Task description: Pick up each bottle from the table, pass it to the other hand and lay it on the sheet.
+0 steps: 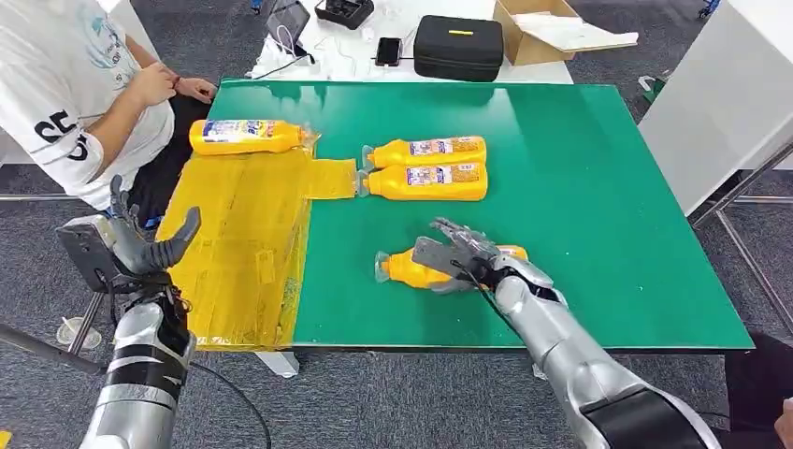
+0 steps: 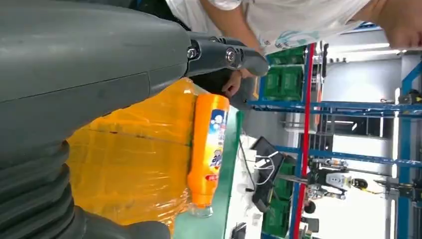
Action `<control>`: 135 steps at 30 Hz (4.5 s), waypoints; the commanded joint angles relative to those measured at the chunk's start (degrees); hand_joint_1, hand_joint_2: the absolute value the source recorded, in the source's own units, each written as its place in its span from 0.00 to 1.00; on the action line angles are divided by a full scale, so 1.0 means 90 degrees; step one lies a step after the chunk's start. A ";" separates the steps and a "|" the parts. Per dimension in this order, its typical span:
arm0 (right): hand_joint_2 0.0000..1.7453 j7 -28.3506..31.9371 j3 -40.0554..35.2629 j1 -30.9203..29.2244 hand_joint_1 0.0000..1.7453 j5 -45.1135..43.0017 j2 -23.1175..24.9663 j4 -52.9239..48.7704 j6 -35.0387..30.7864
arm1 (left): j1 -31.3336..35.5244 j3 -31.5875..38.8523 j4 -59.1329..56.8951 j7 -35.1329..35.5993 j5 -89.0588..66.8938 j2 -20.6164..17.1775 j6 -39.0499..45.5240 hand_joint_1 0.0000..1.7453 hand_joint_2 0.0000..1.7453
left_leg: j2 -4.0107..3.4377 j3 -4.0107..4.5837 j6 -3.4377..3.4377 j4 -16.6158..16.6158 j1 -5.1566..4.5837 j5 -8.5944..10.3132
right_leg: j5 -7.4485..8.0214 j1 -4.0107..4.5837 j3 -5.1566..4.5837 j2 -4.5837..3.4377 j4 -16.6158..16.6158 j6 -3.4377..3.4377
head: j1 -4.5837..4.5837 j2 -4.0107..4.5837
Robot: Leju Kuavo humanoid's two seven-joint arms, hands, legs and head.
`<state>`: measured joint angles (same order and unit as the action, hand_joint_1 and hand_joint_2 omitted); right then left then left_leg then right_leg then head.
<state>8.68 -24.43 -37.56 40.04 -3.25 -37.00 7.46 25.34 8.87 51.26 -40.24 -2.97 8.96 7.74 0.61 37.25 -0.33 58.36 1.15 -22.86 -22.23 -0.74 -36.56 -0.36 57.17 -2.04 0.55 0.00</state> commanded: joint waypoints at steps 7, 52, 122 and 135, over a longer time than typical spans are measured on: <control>1.00 -0.0036 -0.1001 -0.0373 0.00 0.0055 -0.0528 0.0270 0.0508 | 0.0374 -0.0134 -0.0799 0.0027 0.0055 -0.0054 -0.0128 0.00 1.00 | 0.0005 -0.0010 0.0005 0.0000 -0.0002 -0.0002 | -0.0005 0.0001 0.0011 0.0011 0.0000 0.0004 | 0.0000 0.0000; 1.00 -0.0188 -0.0776 0.1023 1.00 -0.0676 -0.0323 -0.1834 -0.2199 | 0.0039 0.0049 -0.0844 0.0027 0.0273 0.0273 -0.0646 0.00 1.00 | -0.0014 -0.0023 0.0003 -0.0008 0.0003 -0.0016 | -0.0008 0.0007 0.0022 -0.0016 -0.0008 0.0010 | 0.0000 0.0000; 1.00 0.3480 -0.0948 0.1706 0.95 -0.2123 0.2486 0.0511 -0.3534 | -0.0165 -0.3789 -0.0518 0.1545 0.3143 0.0207 -0.4527 0.00 1.00 | -0.0006 -0.0043 0.0014 -0.0004 0.0006 -0.0041 | -0.0037 0.0014 0.0045 0.0013 -0.0008 0.0016 | 0.0002 -0.0002; 1.00 0.3480 -0.0923 0.1655 0.95 -0.2104 0.2556 0.0725 -0.3463 | -0.0206 -0.3705 -0.0480 0.1486 0.3127 0.0260 -0.4406 0.00 1.00 | 0.0003 0.0008 0.0004 -0.0001 0.0004 -0.0021 | -0.0020 0.0008 -0.0009 0.0013 0.0000 0.0009 | 0.0002 0.0000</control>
<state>40.28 -29.86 -21.33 20.35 18.38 -37.64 -25.90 20.37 -21.86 49.40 -26.58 25.35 10.32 -32.37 0.59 37.59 -0.36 58.34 1.19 -22.94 -22.29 -0.70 -36.96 -0.36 57.17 -2.02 0.57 0.00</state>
